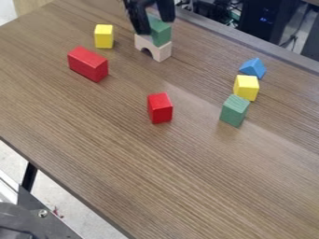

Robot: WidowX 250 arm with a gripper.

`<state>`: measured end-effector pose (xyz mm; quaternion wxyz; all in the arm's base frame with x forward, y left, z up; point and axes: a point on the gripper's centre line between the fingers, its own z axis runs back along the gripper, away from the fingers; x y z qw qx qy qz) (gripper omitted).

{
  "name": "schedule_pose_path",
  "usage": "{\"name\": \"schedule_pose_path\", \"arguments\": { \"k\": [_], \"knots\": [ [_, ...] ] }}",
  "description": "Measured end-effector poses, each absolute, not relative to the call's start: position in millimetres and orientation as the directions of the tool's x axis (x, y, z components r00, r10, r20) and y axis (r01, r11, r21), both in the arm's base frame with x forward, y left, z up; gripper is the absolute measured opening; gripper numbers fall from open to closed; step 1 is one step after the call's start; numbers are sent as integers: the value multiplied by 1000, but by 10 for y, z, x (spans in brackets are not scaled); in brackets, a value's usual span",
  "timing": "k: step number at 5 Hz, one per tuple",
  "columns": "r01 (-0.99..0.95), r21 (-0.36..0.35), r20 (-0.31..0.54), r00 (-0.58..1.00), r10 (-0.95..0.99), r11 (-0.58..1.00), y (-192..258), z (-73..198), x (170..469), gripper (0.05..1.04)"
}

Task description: Put the green arch on top of the white arch

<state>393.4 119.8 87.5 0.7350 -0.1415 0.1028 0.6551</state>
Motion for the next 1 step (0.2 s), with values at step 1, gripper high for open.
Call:
{"name": "schedule_pose_path", "arguments": {
  "k": [1],
  "knots": [
    [-979, -84, -324, 202, 924, 185, 1167, 1213, 3646, 1001]
  ]
}}
